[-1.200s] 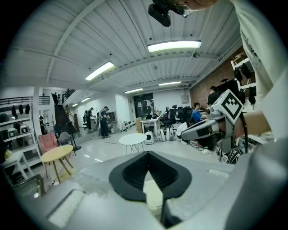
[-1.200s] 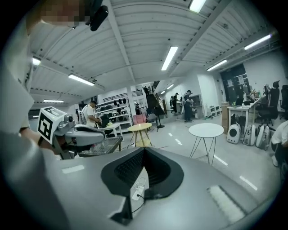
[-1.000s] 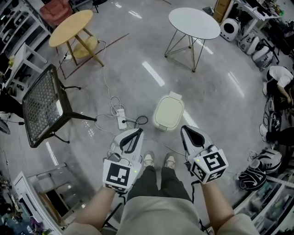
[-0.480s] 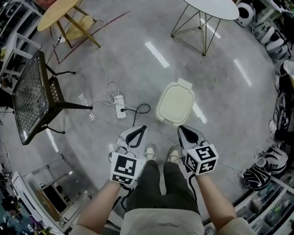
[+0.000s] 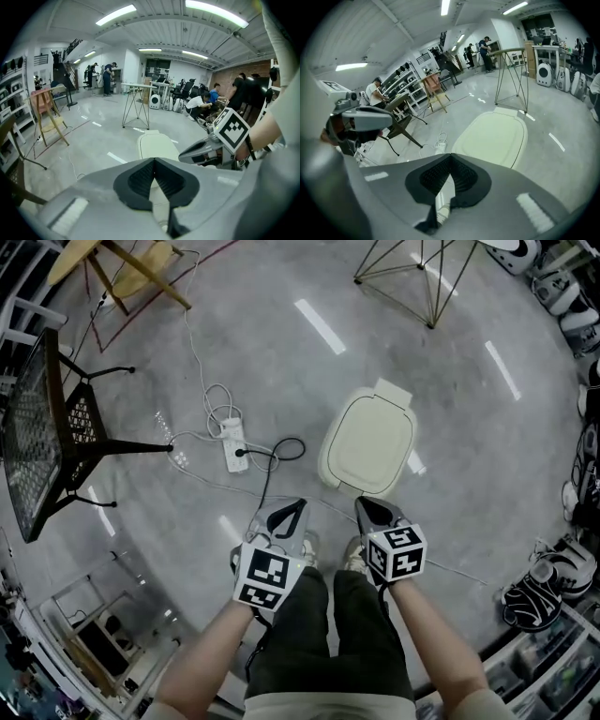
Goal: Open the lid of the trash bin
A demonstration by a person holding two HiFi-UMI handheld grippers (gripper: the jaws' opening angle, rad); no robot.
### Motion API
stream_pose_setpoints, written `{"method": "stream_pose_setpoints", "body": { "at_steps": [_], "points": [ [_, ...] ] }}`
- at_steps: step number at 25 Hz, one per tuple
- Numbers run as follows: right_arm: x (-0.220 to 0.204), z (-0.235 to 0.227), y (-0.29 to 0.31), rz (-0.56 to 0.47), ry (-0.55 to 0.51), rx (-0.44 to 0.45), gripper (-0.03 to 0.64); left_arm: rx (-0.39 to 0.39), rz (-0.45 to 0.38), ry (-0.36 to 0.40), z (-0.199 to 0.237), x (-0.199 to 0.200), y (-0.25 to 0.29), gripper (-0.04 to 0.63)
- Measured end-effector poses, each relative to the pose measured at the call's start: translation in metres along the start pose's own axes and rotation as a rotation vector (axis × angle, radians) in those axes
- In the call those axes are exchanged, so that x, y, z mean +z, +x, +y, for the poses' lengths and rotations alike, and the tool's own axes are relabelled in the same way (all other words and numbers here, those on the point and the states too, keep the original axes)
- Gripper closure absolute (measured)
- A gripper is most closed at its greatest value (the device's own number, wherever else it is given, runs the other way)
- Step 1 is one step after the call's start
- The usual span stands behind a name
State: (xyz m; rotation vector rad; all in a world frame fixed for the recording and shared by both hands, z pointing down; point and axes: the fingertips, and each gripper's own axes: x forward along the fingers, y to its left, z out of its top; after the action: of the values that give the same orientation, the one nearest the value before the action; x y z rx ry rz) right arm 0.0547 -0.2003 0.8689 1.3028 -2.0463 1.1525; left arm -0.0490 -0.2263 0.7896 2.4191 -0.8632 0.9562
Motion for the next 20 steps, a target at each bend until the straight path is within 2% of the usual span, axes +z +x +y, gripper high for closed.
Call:
{"method": "stream_pose_setpoints", "body": {
  "at_steps": [6,11,16,20],
  "points": [
    [-0.047,-0.026,0.054,0.087,0.068,-0.02,0.614,-0.006,0.067,-0.055,0.008,-0.049,0.038,0.594],
    [-0.063,-0.041,0.082,0.086,0.133,-0.039,0.614,-0.016,0.094,-0.075,0.006,-0.071,0.055,0.594],
    [-0.062,-0.038,0.084,0.059,0.023,-0.079,0.614,-0.022,0.103,-0.072,0.003,-0.071,0.052,0.594],
    [-0.065,-0.039,0.083,0.041,0.067,-0.126,0.614,-0.017,0.099,-0.079,0.002,-0.066,0.043,0.592]
  ]
}}
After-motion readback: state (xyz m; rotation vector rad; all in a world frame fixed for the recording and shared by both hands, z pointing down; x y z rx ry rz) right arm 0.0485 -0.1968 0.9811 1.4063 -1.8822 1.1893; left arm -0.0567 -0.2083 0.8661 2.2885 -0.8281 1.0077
